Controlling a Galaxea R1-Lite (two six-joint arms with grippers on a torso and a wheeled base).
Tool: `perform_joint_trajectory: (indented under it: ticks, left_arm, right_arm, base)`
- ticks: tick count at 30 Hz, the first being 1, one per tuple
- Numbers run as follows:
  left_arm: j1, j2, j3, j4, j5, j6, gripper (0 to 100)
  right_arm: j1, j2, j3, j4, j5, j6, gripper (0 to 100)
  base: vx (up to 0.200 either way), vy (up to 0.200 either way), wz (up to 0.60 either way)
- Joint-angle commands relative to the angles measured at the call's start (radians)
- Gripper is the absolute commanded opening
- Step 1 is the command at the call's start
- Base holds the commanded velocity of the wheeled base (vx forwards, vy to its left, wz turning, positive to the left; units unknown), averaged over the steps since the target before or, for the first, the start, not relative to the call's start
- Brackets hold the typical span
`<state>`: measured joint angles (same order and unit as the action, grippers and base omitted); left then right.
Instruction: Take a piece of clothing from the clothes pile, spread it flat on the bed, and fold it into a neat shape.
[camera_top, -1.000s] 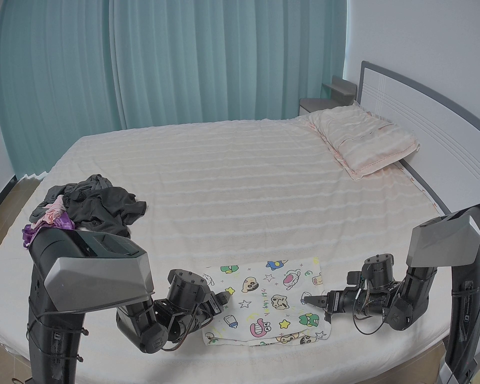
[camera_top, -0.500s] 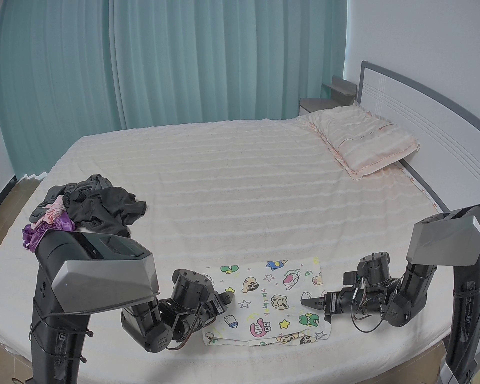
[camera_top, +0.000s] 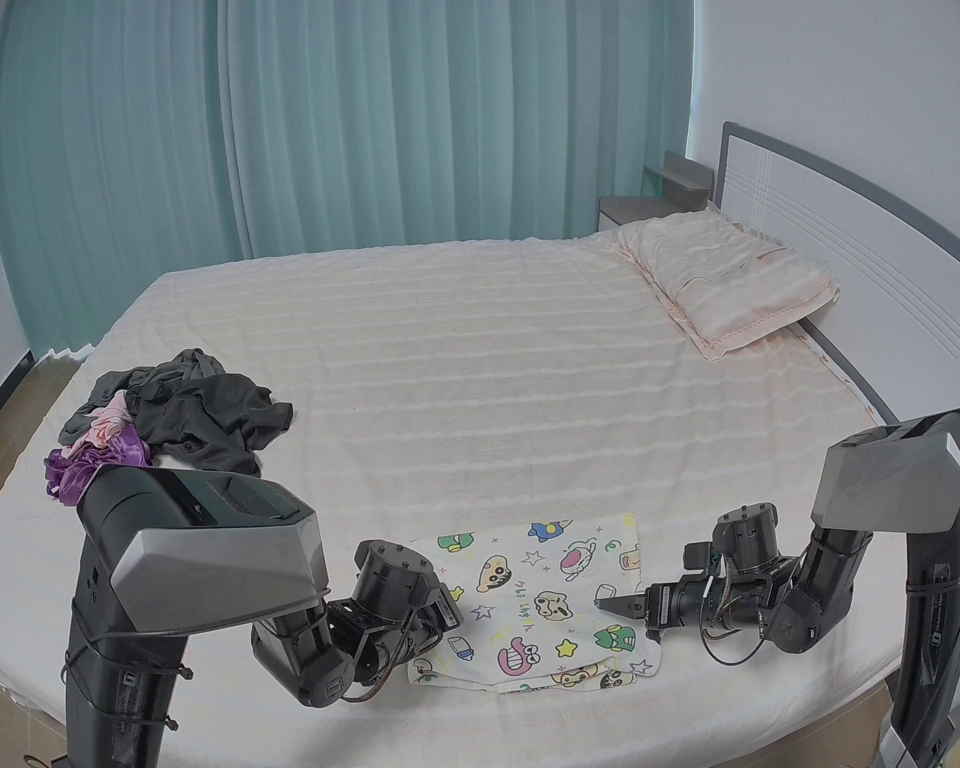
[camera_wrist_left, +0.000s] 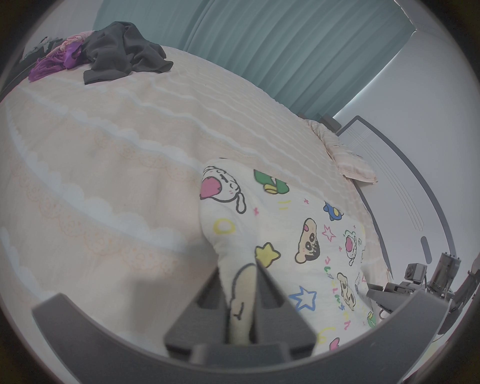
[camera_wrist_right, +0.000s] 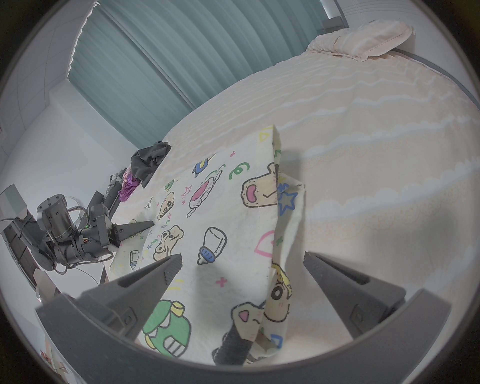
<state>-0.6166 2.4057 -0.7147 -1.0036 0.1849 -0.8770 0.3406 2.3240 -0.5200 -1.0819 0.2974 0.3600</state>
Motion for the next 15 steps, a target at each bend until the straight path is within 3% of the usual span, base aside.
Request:
perform_joint_trajectory:
  ticks: [1,15]
  left_arm:
    - [0.0,-0.005,0.014,-0.001,0.001,0.0,0]
    - [0.003,-0.066,0.073,-0.006,0.001,-0.007,0]
  right_arm:
    - [-0.002,-0.002,0.002,-0.003,0.002,0.0,100]
    - [-0.005,0.0,0.008,-0.013,0.002,0.016,100]
  base:
    - [0.0,0.0,0.0]
    - [0.0,0.0,0.0]
